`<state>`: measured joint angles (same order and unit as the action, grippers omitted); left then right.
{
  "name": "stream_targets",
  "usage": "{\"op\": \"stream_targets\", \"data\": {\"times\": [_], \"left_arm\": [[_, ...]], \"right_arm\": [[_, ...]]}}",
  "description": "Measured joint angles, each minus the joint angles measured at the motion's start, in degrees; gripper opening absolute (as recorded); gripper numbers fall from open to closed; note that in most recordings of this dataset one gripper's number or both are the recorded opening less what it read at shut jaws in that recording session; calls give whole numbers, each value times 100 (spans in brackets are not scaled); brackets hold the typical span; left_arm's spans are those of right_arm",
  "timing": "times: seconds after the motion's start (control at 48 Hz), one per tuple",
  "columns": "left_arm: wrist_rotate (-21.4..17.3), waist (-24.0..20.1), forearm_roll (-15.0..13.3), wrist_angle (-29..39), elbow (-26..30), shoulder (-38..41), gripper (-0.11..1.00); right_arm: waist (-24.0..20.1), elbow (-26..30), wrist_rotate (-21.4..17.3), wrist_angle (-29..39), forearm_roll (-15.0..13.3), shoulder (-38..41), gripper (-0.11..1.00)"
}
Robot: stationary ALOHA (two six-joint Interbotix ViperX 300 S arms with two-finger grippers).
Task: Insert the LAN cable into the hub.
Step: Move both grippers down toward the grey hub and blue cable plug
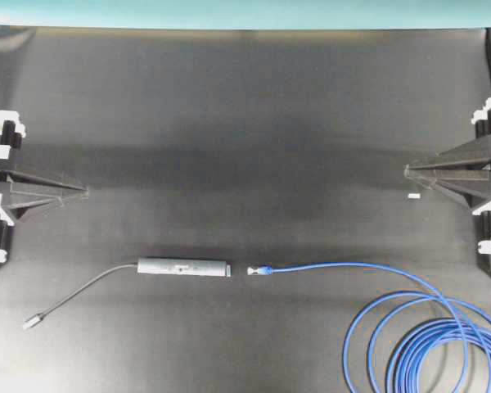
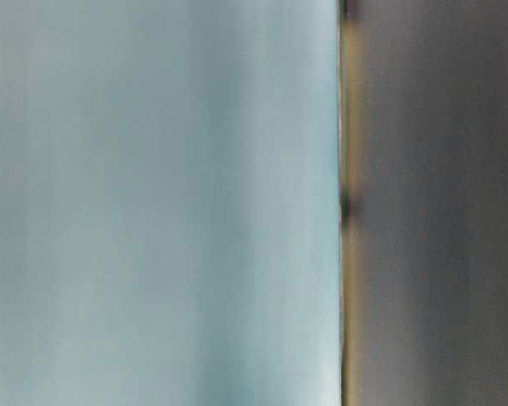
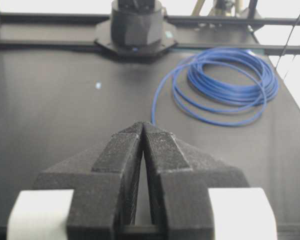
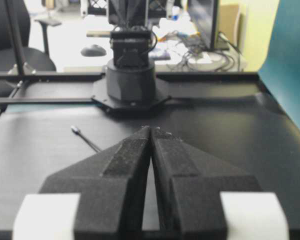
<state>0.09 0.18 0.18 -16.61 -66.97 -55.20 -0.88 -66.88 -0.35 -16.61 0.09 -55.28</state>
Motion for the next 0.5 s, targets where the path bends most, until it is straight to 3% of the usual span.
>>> {"op": "stream_targets", "data": {"times": [0.188, 0.354, 0.5], "left_arm": [[404, 9, 193, 1204, 299, 431, 0], [422, 149, 202, 2338, 721, 879, 0], [422, 229, 211, 2892, 1072, 1371, 0]], "right_arm": [[0, 62, -18, 563, 88, 255, 0], [0, 404, -97, 1775, 123, 800, 0], [-9, 738, -97, 2522, 123, 1415, 0]]}}
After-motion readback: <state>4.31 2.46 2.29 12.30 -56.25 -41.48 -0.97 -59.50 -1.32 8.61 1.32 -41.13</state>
